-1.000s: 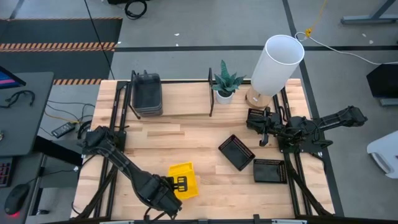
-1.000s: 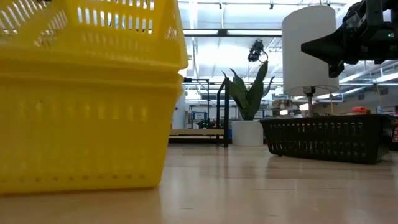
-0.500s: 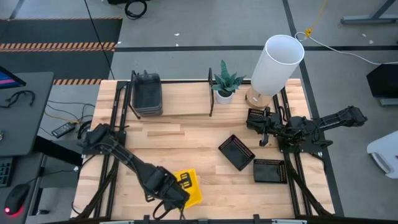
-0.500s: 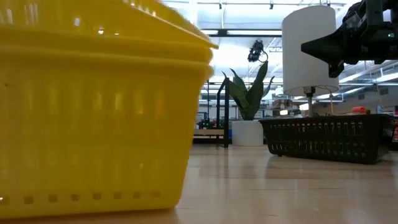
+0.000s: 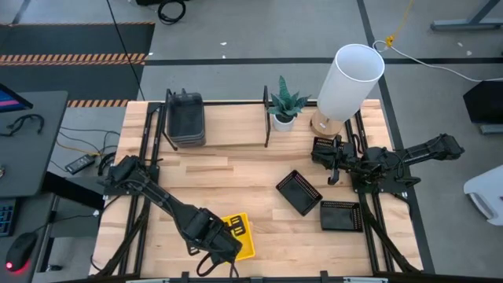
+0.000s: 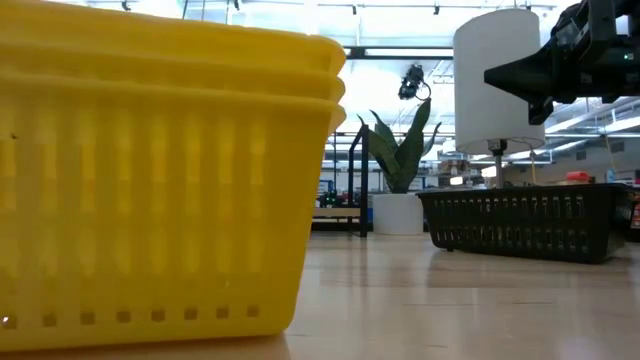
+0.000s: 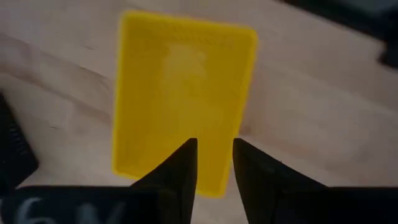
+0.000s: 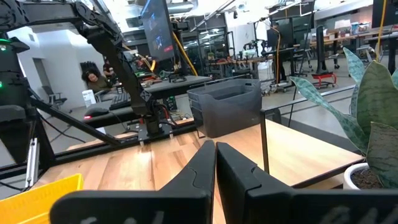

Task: Stack baskets on shelf by color
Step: Put the stacked yellow bins on the shelf

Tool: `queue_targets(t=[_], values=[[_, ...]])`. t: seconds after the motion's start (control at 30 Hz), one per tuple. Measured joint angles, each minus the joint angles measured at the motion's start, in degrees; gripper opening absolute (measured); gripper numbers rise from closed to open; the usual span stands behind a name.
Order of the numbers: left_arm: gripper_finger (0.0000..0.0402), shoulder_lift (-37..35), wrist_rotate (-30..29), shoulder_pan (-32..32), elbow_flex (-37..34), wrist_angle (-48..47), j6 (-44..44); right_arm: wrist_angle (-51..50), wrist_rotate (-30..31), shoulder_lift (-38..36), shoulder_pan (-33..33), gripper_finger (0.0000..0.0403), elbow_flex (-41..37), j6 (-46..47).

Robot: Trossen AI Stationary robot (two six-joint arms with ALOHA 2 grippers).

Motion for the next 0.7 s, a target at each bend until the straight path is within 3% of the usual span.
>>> queue_targets(t=[0.13, 0.3, 0.4, 0.53, 0.7], values=[[0.0117, 0.02, 0.07, 0.47, 0.00, 5.92, -10.45, -0.01, 0.01, 0.00, 0.00, 0.0019, -0.01, 0.00], [0.0118, 0.63, -0.24, 1.46, 0.00, 10.49, -36.64, 0.00, 0.02, -0.01, -0.02, 0.0019, 0.00, 0.00], [0.0119, 1.75, 0.07, 1.65, -0.02, 9.98, -47.91, 0.00, 0.02, -0.02, -0.02, 0.0019, -0.02, 0.00], [0.0119, 3.62, 0.96, 0.49, 0.00, 11.10, -58.72, 0.00, 0.02, 0.00, 0.00, 0.0019, -0.02, 0.00], [0.0118, 6.23, 2.76, -1.80, 0.00, 14.78, -65.23, 0.02, 0.01, -0.01, -0.02, 0.0019, -0.01, 0.00]])
